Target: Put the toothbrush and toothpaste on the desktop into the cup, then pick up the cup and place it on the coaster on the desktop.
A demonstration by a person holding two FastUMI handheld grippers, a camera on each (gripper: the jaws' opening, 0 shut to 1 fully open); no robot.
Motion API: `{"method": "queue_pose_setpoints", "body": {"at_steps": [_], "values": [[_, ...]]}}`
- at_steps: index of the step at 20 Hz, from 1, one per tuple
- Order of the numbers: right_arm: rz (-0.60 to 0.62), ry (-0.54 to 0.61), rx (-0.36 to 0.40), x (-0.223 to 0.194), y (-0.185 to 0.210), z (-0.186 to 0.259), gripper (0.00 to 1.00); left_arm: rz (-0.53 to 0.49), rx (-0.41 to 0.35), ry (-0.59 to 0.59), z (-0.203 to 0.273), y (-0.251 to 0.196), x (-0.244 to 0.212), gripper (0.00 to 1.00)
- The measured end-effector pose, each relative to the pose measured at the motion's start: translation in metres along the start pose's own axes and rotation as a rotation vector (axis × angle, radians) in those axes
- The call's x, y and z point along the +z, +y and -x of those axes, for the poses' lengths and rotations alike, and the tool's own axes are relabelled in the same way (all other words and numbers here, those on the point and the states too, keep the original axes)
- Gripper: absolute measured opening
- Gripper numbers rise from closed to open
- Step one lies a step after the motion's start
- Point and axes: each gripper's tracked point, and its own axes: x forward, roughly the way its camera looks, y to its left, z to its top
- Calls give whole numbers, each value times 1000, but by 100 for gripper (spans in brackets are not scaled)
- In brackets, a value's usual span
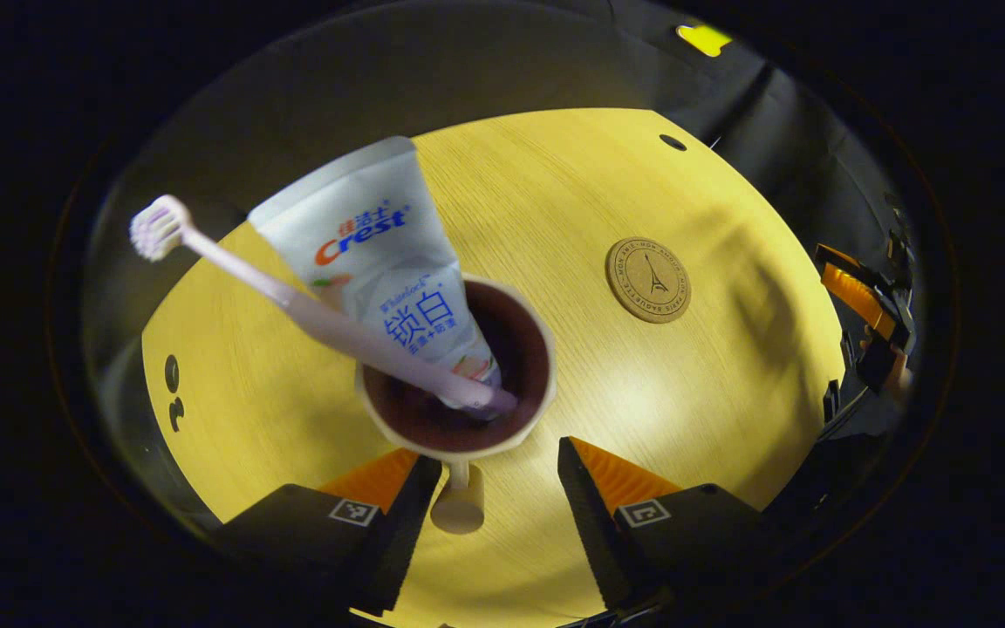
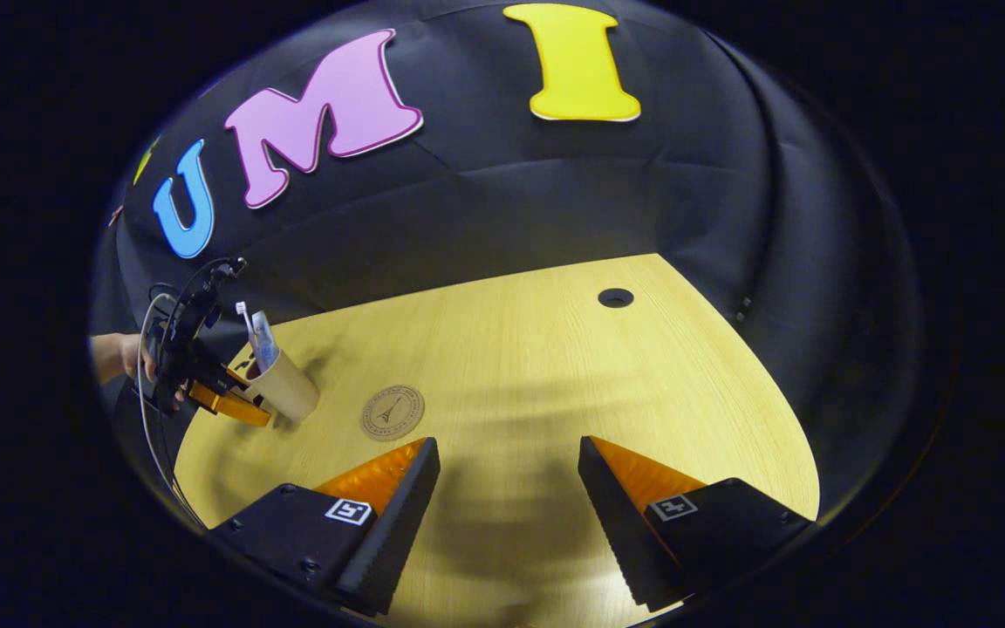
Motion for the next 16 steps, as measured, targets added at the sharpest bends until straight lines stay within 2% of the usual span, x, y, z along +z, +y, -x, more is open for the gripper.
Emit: {"method": "queue_pose_setpoints", "body": {"at_steps": [2,4,6,8,9,10,11,12,14,15,16], "values": [[-13,8,-14,-5,-8,1,98,-2,27,35,-4,6,-2,80],[-18,14,-18,-7,-10,-7,98,1,74,53,-6,18,-3,63],[-16,19,-20,-9,-11,-7,98,32,98,73,-7,23,-7,32],[-21,26,-17,-11,-11,-8,98,58,92,89,-5,22,-10,36],[-25,25,-13,-11,-11,-8,98,66,88,86,-6,21,-10,30],[-28,22,-9,-10,-10,-8,98,71,91,72,-5,19,-8,29],[-28,20,-7,-10,-9,-7,91,76,97,48,-3,18,-4,32],[-25,19,-5,-9,-8,-7,98,82,104,48,-1,17,-5,27],[-17,19,-4,-8,-8,-7,98,73,111,37,4,12,0,26],[-17,17,-4,-6,-7,-6,91,58,118,24,6,8,4,26],[-18,14,-6,-4,-7,-5,98,42,123,10,8,3,10,26]]}}
